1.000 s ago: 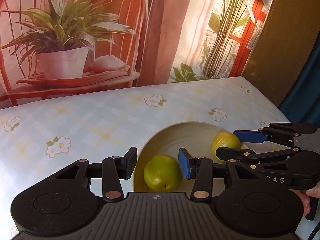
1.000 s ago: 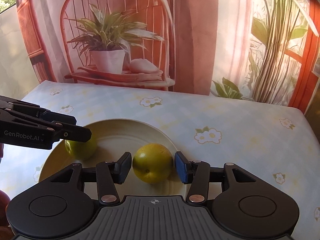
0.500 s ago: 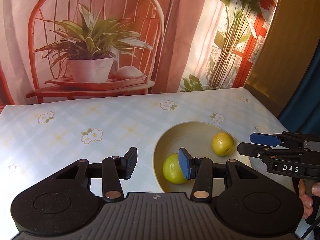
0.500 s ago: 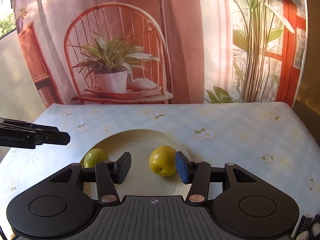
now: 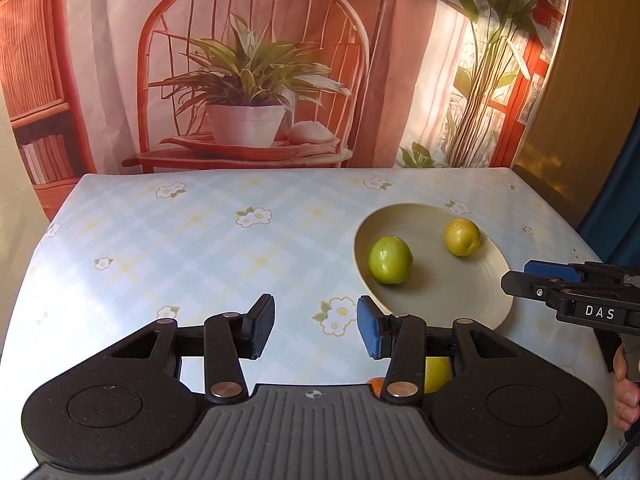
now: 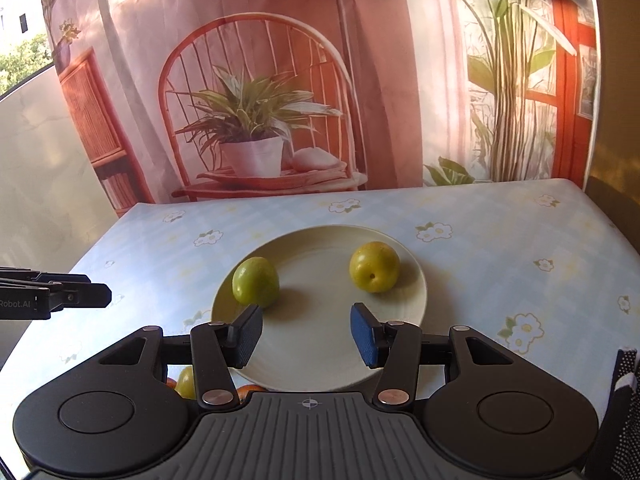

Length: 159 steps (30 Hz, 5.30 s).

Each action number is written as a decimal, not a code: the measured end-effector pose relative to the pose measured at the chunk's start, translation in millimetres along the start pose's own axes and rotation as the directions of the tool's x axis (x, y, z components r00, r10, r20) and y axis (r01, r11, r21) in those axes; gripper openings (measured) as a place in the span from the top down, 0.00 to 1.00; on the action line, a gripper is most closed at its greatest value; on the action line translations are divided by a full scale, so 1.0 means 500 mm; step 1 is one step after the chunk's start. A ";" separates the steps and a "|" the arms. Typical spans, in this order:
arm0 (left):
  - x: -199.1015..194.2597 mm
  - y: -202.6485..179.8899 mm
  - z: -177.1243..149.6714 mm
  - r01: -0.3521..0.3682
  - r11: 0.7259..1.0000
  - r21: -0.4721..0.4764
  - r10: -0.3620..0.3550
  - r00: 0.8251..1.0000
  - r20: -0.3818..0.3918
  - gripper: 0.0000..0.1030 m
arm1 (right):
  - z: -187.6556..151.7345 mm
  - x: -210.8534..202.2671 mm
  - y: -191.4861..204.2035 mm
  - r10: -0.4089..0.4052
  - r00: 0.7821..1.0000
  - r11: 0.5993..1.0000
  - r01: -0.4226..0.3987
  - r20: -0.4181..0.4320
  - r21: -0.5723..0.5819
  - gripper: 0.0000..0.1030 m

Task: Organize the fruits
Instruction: 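Withdraw both open grippers back toward the fruit pile, then move the left gripper toward the large yellow lemon, then close the left gripper around the large yellow lemon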

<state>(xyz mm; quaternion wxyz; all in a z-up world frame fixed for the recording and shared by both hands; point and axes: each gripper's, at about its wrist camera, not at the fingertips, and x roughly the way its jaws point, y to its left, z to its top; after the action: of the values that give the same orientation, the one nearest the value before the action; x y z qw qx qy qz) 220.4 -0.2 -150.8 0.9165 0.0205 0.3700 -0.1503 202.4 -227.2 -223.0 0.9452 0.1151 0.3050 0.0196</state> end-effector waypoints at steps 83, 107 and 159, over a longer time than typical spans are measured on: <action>-0.156 0.048 -0.199 -0.032 0.994 -0.104 0.036 0.999 0.037 0.53 | -0.178 -0.099 0.230 0.163 0.972 0.961 -0.195 -0.170 -0.197 0.56; -0.103 0.054 -0.188 0.131 0.977 -0.168 -0.129 0.991 0.021 0.53 | -0.199 -0.048 0.259 0.174 0.950 0.949 -0.232 -0.258 -0.214 0.59; -0.057 0.107 -0.202 0.194 0.949 -0.249 -0.201 0.980 -0.001 0.55 | -0.181 -0.004 0.350 0.261 0.945 0.848 -0.323 -0.199 -0.420 0.55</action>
<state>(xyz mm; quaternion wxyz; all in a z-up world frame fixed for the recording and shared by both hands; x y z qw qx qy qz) 148.6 73.4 -208.3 0.8874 -0.1289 0.3981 -0.1937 154.1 -38.8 -253.1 0.9092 -0.0614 0.3342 0.2405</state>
